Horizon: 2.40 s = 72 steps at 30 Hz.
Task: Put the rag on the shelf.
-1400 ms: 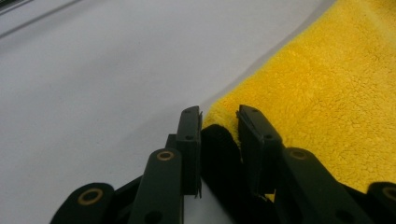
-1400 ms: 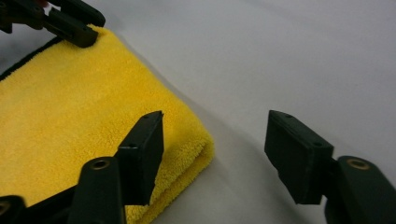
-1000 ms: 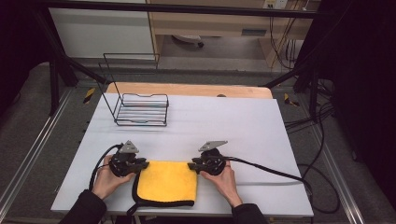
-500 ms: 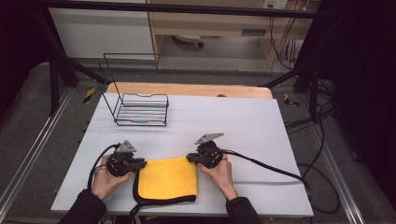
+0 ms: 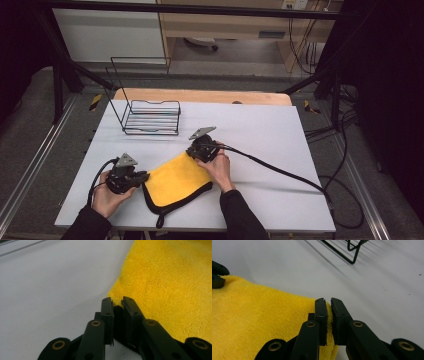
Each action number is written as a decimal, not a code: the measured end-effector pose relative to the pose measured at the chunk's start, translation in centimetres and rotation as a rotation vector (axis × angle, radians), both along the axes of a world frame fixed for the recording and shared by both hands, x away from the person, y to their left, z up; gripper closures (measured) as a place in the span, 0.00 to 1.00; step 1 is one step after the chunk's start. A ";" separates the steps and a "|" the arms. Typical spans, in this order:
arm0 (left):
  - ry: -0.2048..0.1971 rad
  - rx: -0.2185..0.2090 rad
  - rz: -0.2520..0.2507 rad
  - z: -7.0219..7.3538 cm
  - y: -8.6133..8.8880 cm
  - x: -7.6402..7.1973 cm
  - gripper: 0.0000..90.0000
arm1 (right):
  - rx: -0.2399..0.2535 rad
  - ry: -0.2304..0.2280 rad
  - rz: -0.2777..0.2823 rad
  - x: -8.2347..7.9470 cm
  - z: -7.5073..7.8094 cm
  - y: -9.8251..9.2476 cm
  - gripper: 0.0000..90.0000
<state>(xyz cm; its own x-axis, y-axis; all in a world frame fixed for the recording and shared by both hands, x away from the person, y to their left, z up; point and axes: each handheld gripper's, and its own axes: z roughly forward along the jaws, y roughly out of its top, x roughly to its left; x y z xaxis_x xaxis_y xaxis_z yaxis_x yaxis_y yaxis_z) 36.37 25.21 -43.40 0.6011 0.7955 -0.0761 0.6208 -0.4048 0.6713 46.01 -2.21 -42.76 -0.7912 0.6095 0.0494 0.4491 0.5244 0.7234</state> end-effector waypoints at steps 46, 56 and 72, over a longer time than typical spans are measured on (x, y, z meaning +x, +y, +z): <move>0.018 -0.027 0.053 0.1 -0.2 -2.4 0.89 | 0.086 0.091 -0.095 -4.3 -0.1 -4.9 0.92; -0.015 -0.037 0.056 0.6 0.1 -2.5 0.76 | 0.010 0.121 -0.076 -2.8 -0.7 -4.4 0.76; -0.046 -0.049 -0.045 3.0 -3.9 6.2 0.32 | 0.157 -0.005 -0.128 -6.1 0.9 -10.2 0.20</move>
<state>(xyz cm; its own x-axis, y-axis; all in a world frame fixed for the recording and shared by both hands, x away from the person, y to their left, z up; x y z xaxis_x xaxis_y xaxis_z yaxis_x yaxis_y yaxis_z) 42.59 21.30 -40.38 0.6398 0.7637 -0.0856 0.5708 -0.3977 0.7184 39.92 -12.40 -41.86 -0.7086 0.6899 0.1480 0.5011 0.3444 0.7939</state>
